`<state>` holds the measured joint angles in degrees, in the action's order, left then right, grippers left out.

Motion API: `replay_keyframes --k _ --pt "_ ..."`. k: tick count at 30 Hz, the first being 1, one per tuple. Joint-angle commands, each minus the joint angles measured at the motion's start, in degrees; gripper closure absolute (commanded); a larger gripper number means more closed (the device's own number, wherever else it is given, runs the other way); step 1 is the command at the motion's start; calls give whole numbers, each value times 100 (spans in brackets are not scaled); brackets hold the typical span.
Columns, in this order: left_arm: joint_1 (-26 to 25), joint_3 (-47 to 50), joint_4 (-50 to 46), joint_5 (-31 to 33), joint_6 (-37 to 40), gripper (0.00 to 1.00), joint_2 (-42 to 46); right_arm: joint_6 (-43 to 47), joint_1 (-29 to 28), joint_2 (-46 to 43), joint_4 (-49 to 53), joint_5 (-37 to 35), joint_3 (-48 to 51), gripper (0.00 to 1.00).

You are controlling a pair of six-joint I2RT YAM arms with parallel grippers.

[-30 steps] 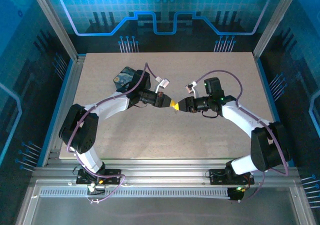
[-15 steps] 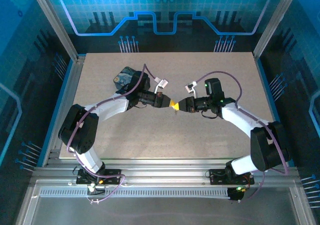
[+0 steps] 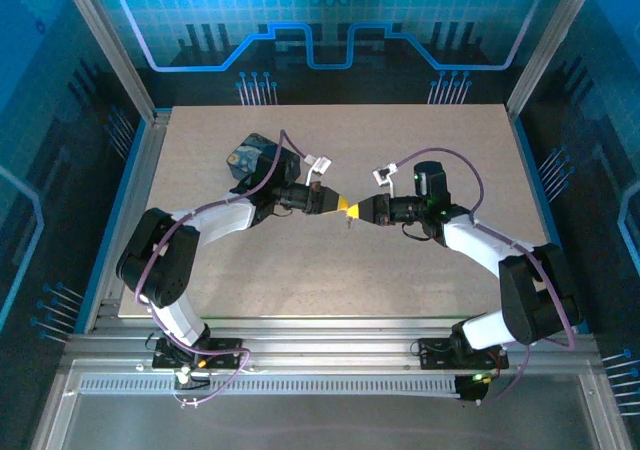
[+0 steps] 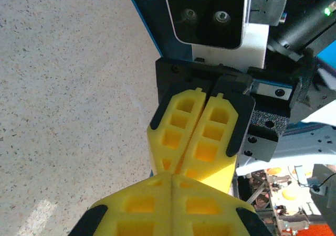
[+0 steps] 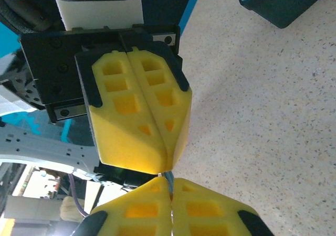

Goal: Unlock the padlock with the key

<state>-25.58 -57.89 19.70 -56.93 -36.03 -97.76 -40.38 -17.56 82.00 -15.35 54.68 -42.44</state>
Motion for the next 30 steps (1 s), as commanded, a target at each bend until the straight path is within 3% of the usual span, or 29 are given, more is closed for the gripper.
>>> replay_keyframes --k 1,5,6,7,9,13,17,20,24,25,27,30 --pt "-59 67 576 -82 -283 100 54 -369 -54 -207 -825 185 50 98" --pt "-58 83 584 -16 -317 100 63 -545 -56 -310 -1044 79 105 100" --pt "-52 85 510 41 -285 95 79 -526 -56 -335 -987 33 96 100" --pt "-29 89 429 91 -249 77 103 -425 -54 -359 -837 -9 77 100" --pt "45 127 341 182 -220 54 189 -147 -48 -379 -398 -86 4 100" --pt "346 238 75 381 -137 36 489 180 19 -365 212 -119 -37 100" --pt "668 252 -513 824 71 30 847 367 57 -407 474 -158 -63 100" --pt "859 184 -1290 1548 299 27 1146 584 62 -421 798 -202 -165 100" --pt "901 -581 -3771 4294 804 25 1147 787 60 -451 1077 -261 -287 100" --pt "914 -774 -4142 4678 945 25 1026 826 61 -456 1116 -277 -312 100" --pt "915 -950 -4447 4996 1071 24 841 897 45 -472 1196 -316 -348 100" --pt "907 -1014 -4352 4731 1020 24 730 1101 8 -425 1541 -422 -492 100"
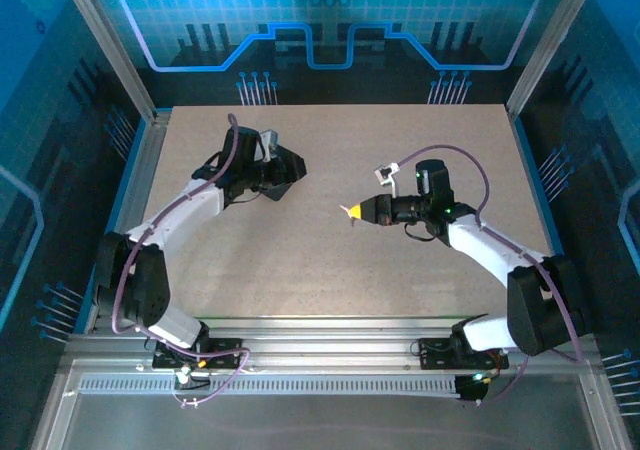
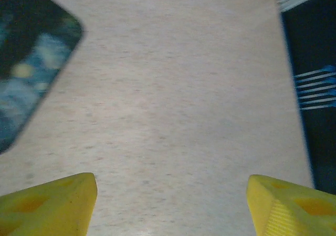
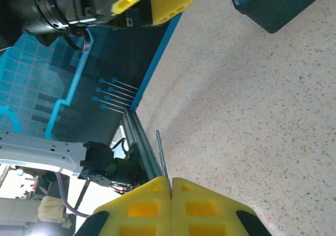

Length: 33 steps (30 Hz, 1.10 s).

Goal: Unlock the padlock with the key

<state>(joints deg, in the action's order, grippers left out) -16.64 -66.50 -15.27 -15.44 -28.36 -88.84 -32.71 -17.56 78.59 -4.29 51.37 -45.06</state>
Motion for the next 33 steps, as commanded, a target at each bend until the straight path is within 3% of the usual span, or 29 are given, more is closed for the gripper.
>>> replay_keyframes --k 1,7,11,13,17,20,24,26,33 --pt "-9 -158 -710 240 227 26 -165 376 -13 -70 516 -117 -278 100" --pt "-217 -93 191 -2301 607 45 -7 637 -39 -38 954 -262 -424 100" --pt "-335 279 311 -2629 1553 46 516 1023 -28 50 1666 -308 -846 100" --pt "-498 570 404 -2408 2219 49 799 1017 12 159 1727 -47 -976 100" --pt "-903 1386 938 -1564 4481 48 1331 1068 41 500 2178 108 -1415 100" --pt "-1013 1882 1958 -753 5808 45 1544 1098 61 852 2621 253 -1764 100" --pt "-1404 2017 2863 823 7596 45 1320 1203 60 1097 3156 238 -2077 100" --pt "-1533 2248 3798 1217 8162 44 1207 1233 61 1124 3317 199 -2146 100" --pt "-1979 2431 4489 1415 9138 49 892 911 52 1290 3283 383 -2200 100"
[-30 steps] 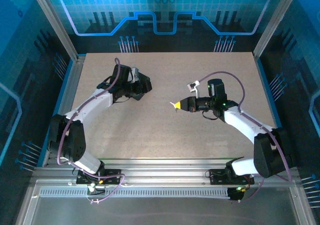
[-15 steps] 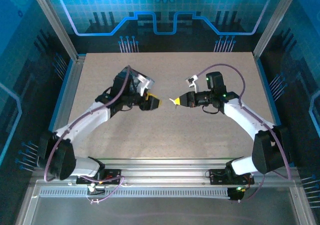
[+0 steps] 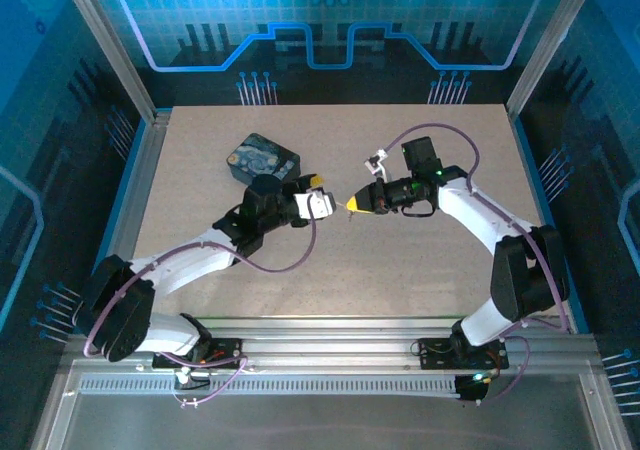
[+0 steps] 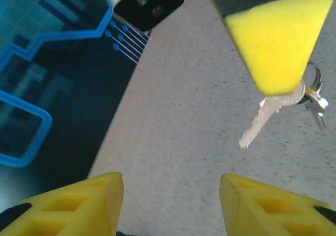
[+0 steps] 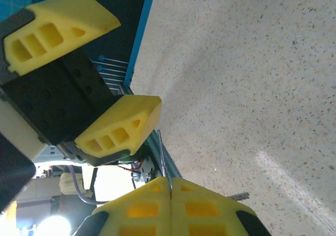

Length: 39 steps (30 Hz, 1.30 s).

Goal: Unlock the padlock with the key

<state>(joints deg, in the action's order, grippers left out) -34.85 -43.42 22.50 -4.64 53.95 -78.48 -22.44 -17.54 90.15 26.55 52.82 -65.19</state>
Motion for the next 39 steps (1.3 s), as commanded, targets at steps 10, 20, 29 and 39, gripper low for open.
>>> replay_keyframes --k 10,20,29,39 --pt "-371 195 635 363 1029 59 -348 -341 89 361 281 155 -380 100" --pt "-362 221 492 464 1005 62 -363 -306 191 327 413 44 -406 100" --pt "-466 132 493 464 1028 66 -499 -484 6 484 172 159 -502 100" --pt "-463 75 484 478 1015 75 -551 -444 -92 599 222 126 -494 100"
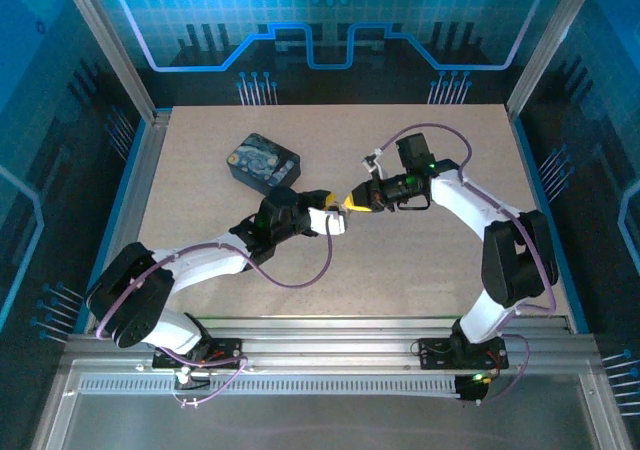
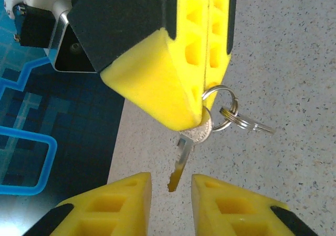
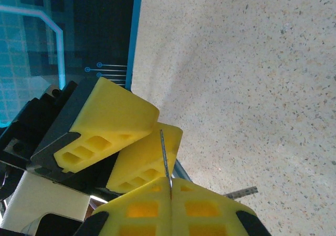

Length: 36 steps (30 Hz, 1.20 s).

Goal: Unlock the padlock with the key

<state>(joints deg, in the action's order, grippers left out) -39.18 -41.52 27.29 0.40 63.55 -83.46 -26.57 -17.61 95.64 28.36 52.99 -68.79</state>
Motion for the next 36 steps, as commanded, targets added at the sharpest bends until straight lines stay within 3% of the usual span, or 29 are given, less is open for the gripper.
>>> replay_keyframes --k 1,7,16,20,30,36 --pt "-29 -120 -11 -40 48 76 -41 -41 -85 56 30 106 -134 100" --pt "-85 -160 -233 -108 -18 79 13 -194 -93 107 -98 158 -156 100" --pt "-126 -264 -500 -106 18 95 -5 -304 -102 177 -138 210 -222 100" --pt "-130 -363 -938 -200 -185 100 20 -291 -95 156 -104 212 -224 92" --pt "277 -1078 -2936 -1662 -1739 100 86 52 391 -38 17 160 -205 65" --pt "679 -1770 -4400 -2976 -2290 100 -274 617 655 -444 -595 429 189 64"
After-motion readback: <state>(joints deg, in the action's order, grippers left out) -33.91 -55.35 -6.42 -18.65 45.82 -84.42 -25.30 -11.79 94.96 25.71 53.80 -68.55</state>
